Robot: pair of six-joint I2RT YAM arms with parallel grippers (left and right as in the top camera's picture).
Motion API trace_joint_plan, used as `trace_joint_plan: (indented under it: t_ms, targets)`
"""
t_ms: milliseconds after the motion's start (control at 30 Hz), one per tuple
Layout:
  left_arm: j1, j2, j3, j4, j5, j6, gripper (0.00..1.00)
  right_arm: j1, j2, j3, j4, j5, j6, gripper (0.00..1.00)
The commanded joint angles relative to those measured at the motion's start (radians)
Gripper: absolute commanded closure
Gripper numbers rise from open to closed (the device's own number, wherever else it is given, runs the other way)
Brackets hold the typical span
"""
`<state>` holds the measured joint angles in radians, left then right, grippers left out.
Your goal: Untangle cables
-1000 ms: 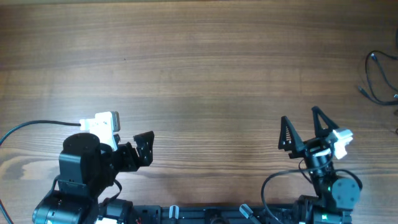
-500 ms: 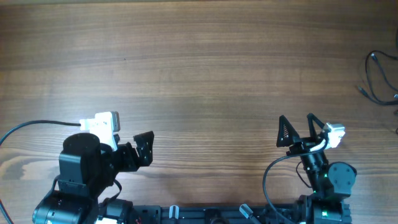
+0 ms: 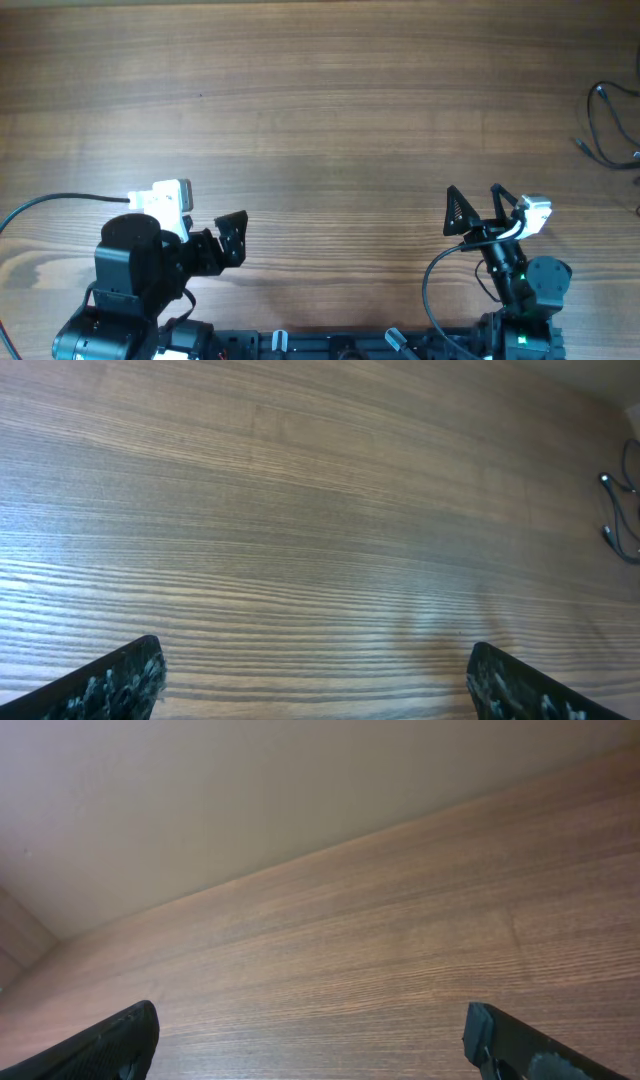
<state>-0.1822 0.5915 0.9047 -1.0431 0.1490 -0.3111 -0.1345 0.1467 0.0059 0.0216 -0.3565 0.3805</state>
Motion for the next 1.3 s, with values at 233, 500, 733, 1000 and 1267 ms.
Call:
trace_joint_plan:
  t_ms: [233, 500, 733, 1000, 1267]
  targets:
    - [0.003, -0.005, 0.014, 0.006, -0.013, 0.047, 0.02, 0.071, -0.068, 0.001, 0.002, 0.019, -0.013, 0.00]
    - [0.003, -0.005, 0.014, 0.018, -0.013, 0.047, 0.02, 0.115, -0.143, 0.001, 0.002, 0.019, -0.013, 0.00]
    - [0.003, -0.005, 0.014, 0.048, -0.014, 0.114, 0.09, 0.114, -0.143, 0.001, 0.002, 0.019, -0.013, 0.00]
    - [0.003, -0.049, 0.006, 0.112, -0.014, 0.101, 0.08, 0.115, -0.143, 0.001, 0.002, 0.019, -0.013, 0.00]
    - [0.003, -0.325, 0.006, 0.076, -0.020, 0.005, 0.00, 0.115, -0.143, 0.001, 0.002, 0.020, -0.013, 0.00]
